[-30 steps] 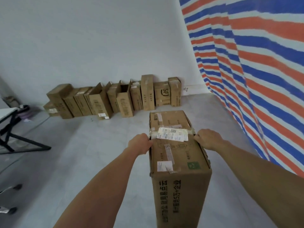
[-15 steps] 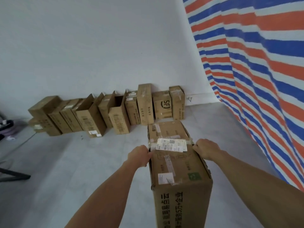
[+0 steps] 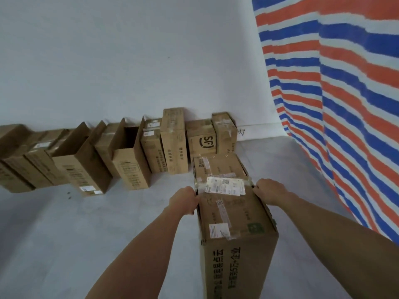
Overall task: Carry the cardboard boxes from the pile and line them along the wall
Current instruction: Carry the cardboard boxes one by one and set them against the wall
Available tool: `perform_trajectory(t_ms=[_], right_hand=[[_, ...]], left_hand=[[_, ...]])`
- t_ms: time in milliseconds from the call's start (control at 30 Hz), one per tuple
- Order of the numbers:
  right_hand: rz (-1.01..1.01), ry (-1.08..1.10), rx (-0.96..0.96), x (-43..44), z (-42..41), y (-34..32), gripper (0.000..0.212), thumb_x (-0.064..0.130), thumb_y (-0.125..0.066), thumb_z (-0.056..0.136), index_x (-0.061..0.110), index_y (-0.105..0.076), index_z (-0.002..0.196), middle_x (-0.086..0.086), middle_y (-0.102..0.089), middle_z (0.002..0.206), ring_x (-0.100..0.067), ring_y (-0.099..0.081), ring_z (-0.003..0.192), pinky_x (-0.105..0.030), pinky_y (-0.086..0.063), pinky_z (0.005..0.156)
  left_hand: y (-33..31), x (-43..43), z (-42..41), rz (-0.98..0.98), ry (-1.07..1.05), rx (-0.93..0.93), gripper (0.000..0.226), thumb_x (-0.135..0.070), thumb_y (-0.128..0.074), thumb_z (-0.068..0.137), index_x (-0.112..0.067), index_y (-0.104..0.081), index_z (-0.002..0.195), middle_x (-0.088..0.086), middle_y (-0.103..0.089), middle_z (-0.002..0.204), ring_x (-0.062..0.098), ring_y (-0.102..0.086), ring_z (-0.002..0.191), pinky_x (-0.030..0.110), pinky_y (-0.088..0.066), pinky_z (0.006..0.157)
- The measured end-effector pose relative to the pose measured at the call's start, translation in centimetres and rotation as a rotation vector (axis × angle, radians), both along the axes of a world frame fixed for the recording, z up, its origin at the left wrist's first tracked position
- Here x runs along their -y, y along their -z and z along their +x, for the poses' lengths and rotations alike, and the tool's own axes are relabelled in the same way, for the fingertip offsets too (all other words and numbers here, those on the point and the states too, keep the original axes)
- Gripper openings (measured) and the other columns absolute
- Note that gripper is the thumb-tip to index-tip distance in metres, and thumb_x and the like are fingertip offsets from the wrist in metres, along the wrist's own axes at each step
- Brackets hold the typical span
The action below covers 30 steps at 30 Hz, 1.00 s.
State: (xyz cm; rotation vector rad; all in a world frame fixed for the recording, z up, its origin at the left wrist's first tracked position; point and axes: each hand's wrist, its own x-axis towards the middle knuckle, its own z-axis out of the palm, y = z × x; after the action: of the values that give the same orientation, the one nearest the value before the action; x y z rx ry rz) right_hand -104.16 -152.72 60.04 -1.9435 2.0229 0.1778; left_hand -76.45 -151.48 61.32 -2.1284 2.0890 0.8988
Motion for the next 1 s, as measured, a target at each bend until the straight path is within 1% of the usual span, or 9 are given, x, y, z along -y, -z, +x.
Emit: perform_trajectory(t_ms=[67,133,233,300,433,633,700,833,1000], right_hand=[[0.002,0.047,0.015,4.8,-0.3,-0.1,0.030,0.032,-0.036,0.102,0.025,-0.039,0.073,0.004,-0.046,0.075,-0.019,-0.054,0.077,-0.031,-0.044,0.067],[0.013,0.099,0.037,8.5,-1.1,-0.2,0.029,0.033,-0.036,0.102,0.024,-0.042,0.075,0.003,-0.048,0.078,-0.020,-0.057,0.081,-0.032,-0.047,0.072],[0.055,0.170,0.039,14.5,-3.5,0.5,0.027,0.035,-0.037,0.101,0.021,-0.049,0.080,-0.001,-0.055,0.083,-0.021,-0.060,0.082,-0.037,-0.053,0.079],[0.056,0.217,0.047,18.7,-5.2,1.4,0.027,0.034,-0.037,0.101,0.021,-0.050,0.081,-0.003,-0.058,0.086,-0.020,-0.061,0.080,-0.038,-0.054,0.081],[0.084,0.236,0.055,27.9,-8.9,4.0,0.027,0.033,-0.038,0.101,0.021,-0.048,0.079,-0.002,-0.057,0.084,-0.020,-0.061,0.080,-0.036,-0.054,0.079],[0.206,0.236,0.064,41.8,-14.8,8.6,0.027,0.032,-0.037,0.101,0.021,-0.043,0.077,-0.003,-0.054,0.086,-0.023,-0.058,0.082,-0.032,-0.045,0.071],[0.230,0.230,0.053,46.2,-16.7,9.7,0.026,0.031,-0.037,0.101,0.021,-0.043,0.077,-0.004,-0.054,0.089,-0.024,-0.057,0.082,-0.032,-0.043,0.070],[0.302,0.219,0.026,54.8,-19.1,11.8,0.022,0.028,-0.037,0.102,0.016,-0.050,0.089,-0.006,-0.055,0.094,-0.025,-0.058,0.085,-0.033,-0.044,0.072],[0.370,0.252,0.012,63.7,-20.2,16.3,0.027,0.021,-0.039,0.101,0.017,-0.044,0.075,-0.006,-0.054,0.085,-0.023,-0.056,0.074,-0.030,-0.042,0.062]], left_hand=[[-0.1,5.7,-0.5,0.012,0.057,0.049,0.028,-0.018,-0.055,0.092,-0.012,-0.053,0.065,0.008,-0.071,0.080,0.024,-0.071,0.082,0.033,-0.053,0.065],[-0.6,10.1,-1.1,0.010,0.072,0.043,0.025,-0.018,-0.055,0.092,-0.008,-0.058,0.069,0.010,-0.073,0.080,0.023,-0.071,0.078,0.033,-0.054,0.065],[-0.7,17.3,-3.3,0.031,0.098,0.003,0.024,-0.019,-0.054,0.091,-0.002,-0.068,0.082,0.010,-0.073,0.075,0.022,-0.071,0.072,0.038,-0.059,0.072],[0.0,21.8,-5.0,0.046,0.114,-0.012,0.028,-0.023,-0.050,0.093,-0.004,-0.068,0.081,0.009,-0.072,0.073,0.021,-0.071,0.069,0.037,-0.059,0.072],[2.5,31.4,-8.9,0.071,0.146,-0.017,0.031,-0.027,-0.047,0.094,-0.011,-0.057,0.069,0.004,-0.066,0.066,0.021,-0.071,0.071,0.037,-0.059,0.072],[6.9,44.7,-15.1,0.172,0.083,0.002,0.025,-0.025,-0.050,0.093,-0.008,-0.064,0.082,0.008,-0.071,0.079,0.022,-0.071,0.075,0.037,-0.059,0.073],[8.1,48.8,-17.1,0.185,0.065,-0.010,0.026,-0.025,-0.049,0.094,-0.008,-0.064,0.081,0.009,-0.072,0.081,0.022,-0.071,0.076,0.036,-0.059,0.073],[11.5,56.3,-19.6,0.232,0.036,-0.034,0.028,-0.027,-0.047,0.093,-0.013,-0.057,0.071,0.009,-0.071,0.080,0.023,-0.069,0.078,0.038,-0.059,0.074],[17.3,64.2,-21.2,0.328,-0.017,-0.050,0.027,-0.028,-0.049,0.092,-0.016,-0.052,0.068,0.008,-0.069,0.084,0.024,-0.068,0.081,0.037,-0.058,0.073]])
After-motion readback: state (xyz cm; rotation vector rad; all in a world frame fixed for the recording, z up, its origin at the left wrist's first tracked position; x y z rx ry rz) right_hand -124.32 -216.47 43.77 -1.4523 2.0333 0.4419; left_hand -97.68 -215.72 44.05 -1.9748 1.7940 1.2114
